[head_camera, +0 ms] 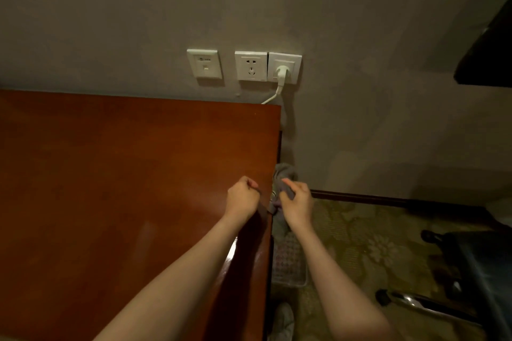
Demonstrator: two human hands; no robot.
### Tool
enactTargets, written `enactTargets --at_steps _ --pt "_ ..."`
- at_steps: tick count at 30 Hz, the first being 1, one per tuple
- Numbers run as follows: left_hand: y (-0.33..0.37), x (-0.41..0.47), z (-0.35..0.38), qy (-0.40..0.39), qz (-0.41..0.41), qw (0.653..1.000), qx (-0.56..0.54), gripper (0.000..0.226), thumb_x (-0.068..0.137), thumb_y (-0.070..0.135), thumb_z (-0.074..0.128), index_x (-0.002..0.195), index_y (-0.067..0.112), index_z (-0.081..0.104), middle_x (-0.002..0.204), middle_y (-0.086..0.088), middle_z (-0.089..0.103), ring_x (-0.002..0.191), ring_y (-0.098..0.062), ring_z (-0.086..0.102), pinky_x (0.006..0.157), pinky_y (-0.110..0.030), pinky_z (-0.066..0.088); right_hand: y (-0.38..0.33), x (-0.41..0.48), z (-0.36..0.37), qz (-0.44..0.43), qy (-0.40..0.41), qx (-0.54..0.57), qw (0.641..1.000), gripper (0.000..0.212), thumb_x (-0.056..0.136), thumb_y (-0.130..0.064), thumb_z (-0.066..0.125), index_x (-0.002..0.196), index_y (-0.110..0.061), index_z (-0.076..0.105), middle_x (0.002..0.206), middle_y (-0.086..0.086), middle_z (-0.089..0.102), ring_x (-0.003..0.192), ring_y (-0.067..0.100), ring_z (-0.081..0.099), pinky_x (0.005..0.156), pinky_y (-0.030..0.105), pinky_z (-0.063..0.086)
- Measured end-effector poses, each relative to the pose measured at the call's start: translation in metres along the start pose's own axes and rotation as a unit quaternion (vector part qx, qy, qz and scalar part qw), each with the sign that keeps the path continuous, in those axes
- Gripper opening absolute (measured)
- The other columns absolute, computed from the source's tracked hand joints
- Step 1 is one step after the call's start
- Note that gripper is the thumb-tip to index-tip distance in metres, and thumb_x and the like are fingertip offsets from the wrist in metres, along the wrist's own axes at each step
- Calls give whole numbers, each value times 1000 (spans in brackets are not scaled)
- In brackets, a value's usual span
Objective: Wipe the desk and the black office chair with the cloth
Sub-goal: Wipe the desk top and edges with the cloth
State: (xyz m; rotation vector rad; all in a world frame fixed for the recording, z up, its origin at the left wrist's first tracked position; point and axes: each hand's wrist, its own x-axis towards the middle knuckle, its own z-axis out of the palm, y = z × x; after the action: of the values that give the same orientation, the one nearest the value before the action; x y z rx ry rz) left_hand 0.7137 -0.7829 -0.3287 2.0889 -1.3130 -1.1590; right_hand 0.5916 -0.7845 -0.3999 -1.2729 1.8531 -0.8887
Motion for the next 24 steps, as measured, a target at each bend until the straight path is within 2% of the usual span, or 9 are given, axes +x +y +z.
enactTargets --at_steps 3,6,7,10,14,15,18,21,24 --pt "-6 -9 -8 -18 4 1000 5 19 82 -1 44 82 17 51 98 -11 67 90 -28 61 73 -30 46 15 -14 -1 10 -62 -159 985 33 92 -8 50 124 -7 61 124 18 50 114 30 49 95 24 34" --pt "-6 -23 -24 -39 27 999 13 19 85 -3 41 88 14 50 76 -2 56 59 -16 50 46 -18 38 11 -26 -12 44 8 -167 985 31 94 -6 46 120 -9 62 123 18 47 115 32 42 87 21 31" --pt "-6 -28 -31 -43 35 998 15 20 86 -3 40 89 13 50 74 -1 54 56 -13 46 42 -17 34 3 -29 -16 38 29 -164 985 30 94 -6 46 119 -9 62 122 17 47 114 33 40 89 23 31" --pt "-11 -40 -44 -54 48 997 32 18 87 0 42 91 15 51 81 -2 53 66 -16 46 47 -22 31 -22 -35 -27 3 71 -167 983 29 95 -7 48 120 -8 61 119 15 46 115 31 38 97 34 34" --pt "-12 -59 -54 -109 59 991 55 18 89 0 39 91 15 49 80 2 50 68 -13 48 45 -17 35 -48 -42 -42 -23 106 -141 984 30 96 -9 48 123 -6 58 121 14 44 116 31 42 100 37 40" --pt "-11 -64 -55 -118 64 989 57 19 89 0 38 90 16 48 83 0 51 73 -17 51 48 -18 39 -52 -45 -44 -16 132 -108 985 30 95 -9 49 122 -6 59 120 14 44 112 32 48 99 40 43" --pt "-9 -73 -59 -124 83 987 56 14 91 7 40 91 18 50 101 -8 60 98 -28 59 75 -30 49 -64 -58 -53 27 179 17 983 28 92 -8 53 118 -6 63 120 15 50 97 33 63 91 44 50" --pt "-4 -84 -58 -146 102 982 56 10 93 13 41 96 18 50 103 -9 60 91 -25 55 73 -31 44 -66 -77 -68 59 179 58 980 28 91 -10 55 118 -11 64 119 14 57 99 28 64 92 38 51" --pt "3 -95 -52 -168 114 978 54 5 94 17 43 96 17 48 91 -4 53 83 -21 49 67 -27 38 -69 -100 -85 35 153 1 988 29 91 -6 55 118 -7 63 116 12 55 98 28 63 83 25 50"
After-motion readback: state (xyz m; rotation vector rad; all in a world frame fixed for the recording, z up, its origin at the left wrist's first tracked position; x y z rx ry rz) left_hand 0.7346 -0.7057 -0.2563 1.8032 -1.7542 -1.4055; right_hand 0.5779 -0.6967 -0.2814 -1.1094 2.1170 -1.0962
